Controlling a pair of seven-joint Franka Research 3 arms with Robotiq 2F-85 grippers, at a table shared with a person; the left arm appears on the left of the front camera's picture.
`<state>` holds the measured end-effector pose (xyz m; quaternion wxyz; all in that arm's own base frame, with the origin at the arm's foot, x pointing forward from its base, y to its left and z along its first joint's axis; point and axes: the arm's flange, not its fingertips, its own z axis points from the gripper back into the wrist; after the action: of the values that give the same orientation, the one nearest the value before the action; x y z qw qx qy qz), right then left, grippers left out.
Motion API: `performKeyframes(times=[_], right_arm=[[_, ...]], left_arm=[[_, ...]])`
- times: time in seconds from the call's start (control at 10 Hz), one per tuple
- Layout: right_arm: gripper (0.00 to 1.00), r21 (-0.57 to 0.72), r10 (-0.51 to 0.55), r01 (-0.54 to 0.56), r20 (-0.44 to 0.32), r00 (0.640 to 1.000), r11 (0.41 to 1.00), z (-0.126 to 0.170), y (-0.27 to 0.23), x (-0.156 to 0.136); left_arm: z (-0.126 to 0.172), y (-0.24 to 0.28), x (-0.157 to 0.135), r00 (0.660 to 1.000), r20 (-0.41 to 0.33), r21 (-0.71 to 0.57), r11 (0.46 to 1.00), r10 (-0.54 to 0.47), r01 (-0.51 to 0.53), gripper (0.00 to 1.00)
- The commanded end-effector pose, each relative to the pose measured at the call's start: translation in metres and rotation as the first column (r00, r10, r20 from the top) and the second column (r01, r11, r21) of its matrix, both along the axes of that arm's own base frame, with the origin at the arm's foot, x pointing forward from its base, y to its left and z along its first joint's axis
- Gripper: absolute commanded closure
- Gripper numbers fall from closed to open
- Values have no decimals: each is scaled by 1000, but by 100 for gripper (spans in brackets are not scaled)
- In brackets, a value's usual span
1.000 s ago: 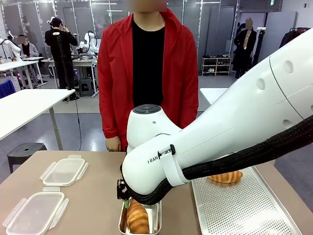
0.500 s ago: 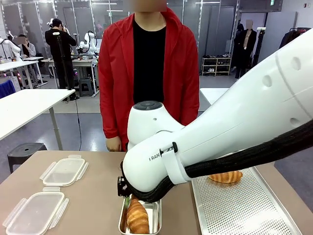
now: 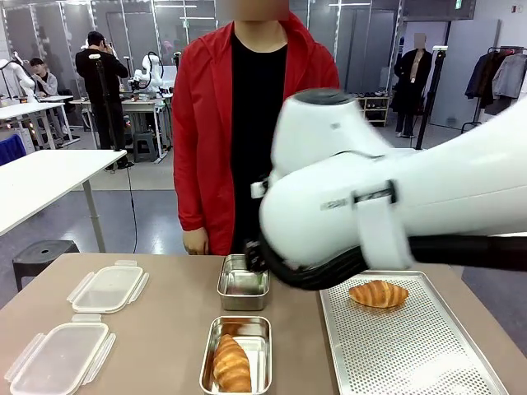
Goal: Place the bread into the airtight container.
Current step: Pick up a Butter Roll and place it into an empty Airtight Container.
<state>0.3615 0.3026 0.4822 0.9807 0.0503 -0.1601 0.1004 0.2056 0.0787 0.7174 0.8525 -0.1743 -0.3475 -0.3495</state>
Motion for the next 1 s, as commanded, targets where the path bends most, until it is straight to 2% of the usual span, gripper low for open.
performKeyframes(times=[0.0,0.1,0.2,0.4,0.5,0.6,0.7,0.8,0.9], right_arm=[[16,41,56,-57,31,998,998,-7,-68,22],[16,-30,139,-136,143,980,990,-13,-103,39],[16,10,207,-210,120,971,978,-16,-135,51],[16,24,315,-323,167,934,946,-13,-183,56],[16,-4,373,-375,122,920,927,-20,-209,61],[16,-32,401,-400,88,912,916,-33,-225,70],[16,11,420,-422,84,904,907,-43,-233,80],[16,64,409,-418,111,906,906,-48,-242,83],[16,167,331,-363,191,924,917,-44,-281,65]], left_arm=[[2,0,1,1000,-2,3,1000,1,-1,0],[2,0,1,1000,-2,3,1000,1,-1,0],[2,0,1,1000,-2,3,1000,1,-1,0],[2,0,1,1000,-2,3,1000,1,-1,0],[2,0,1,1000,-2,3,1000,1,-1,0],[2,0,1,1000,-2,3,1000,1,-1,0],[2,0,1,1000,-2,3,1000,1,-1,0],[2,0,1,1000,-2,3,1000,1,-1,0],[2,0,1,1000,-2,3,1000,1,-1,0]])
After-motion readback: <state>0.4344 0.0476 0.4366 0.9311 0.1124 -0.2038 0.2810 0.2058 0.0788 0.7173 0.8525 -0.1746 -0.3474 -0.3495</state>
